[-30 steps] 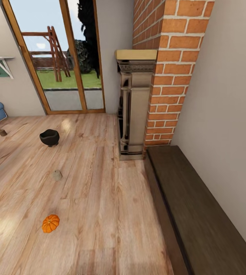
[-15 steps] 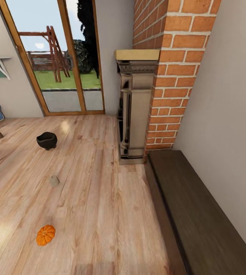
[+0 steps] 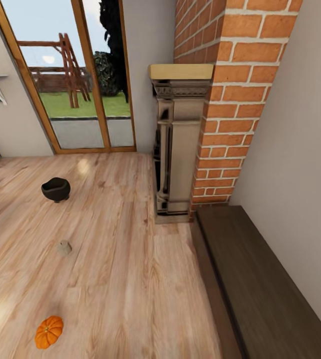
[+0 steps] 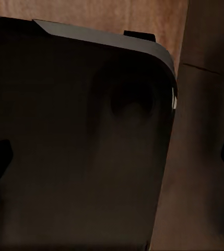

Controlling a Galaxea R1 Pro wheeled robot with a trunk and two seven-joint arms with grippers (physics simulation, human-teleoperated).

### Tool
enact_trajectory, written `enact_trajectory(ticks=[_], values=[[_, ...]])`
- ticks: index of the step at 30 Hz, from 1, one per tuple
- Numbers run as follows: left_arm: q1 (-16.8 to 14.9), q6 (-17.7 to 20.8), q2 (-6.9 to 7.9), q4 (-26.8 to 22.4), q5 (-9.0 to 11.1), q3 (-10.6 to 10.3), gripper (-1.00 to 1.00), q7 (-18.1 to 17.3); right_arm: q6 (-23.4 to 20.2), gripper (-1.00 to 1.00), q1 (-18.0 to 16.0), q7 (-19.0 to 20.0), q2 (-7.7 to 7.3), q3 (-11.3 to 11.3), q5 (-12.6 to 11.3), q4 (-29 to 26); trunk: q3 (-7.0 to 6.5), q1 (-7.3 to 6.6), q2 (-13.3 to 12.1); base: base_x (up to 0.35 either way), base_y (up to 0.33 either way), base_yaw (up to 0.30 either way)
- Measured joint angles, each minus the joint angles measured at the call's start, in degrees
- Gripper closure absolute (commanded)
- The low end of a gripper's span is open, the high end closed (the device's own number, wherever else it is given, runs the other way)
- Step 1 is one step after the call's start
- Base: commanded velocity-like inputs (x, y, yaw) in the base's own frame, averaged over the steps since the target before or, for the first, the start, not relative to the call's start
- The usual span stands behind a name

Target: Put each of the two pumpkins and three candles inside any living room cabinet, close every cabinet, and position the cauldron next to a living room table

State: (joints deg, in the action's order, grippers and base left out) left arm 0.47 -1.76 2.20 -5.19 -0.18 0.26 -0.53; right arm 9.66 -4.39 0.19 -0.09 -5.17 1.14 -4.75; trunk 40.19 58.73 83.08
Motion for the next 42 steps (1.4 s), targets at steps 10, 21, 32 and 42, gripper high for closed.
enact_trajectory(ticks=[10, 21, 32, 42], values=[[0.02, 0.00, 0.00, 0.00, 0.00, 0.00, -1.00, 0.00, 0.00, -1.00, 0.00, -0.01, 0.06, -0.01, 0.00, 0.00, 0.00, 0.00, 0.00, 0.331, 0.000, 0.000], [-0.01, 0.00, 0.00, 0.00, 0.00, 0.00, -1.00, 0.00, 0.00, -1.00, 0.00, -0.01, 0.00, -0.01, -0.08, 0.00, 0.00, 0.00, 0.00, 0.331, 0.000, 0.000], [0.02, 0.00, 0.00, 0.00, 0.00, 0.00, -1.00, 0.00, 0.00, -1.00, 0.00, -0.01, 0.00, -0.01, -0.09, 0.00, 0.00, 0.00, 0.00, 0.331, 0.000, 0.000], [0.03, 0.00, 0.00, 0.02, 0.00, 0.00, -1.00, 0.00, 0.00, -1.00, 0.00, -0.01, 0.00, -0.01, -0.09, 0.00, 0.00, 0.00, 0.00, 0.330, 0.016, 0.000]])
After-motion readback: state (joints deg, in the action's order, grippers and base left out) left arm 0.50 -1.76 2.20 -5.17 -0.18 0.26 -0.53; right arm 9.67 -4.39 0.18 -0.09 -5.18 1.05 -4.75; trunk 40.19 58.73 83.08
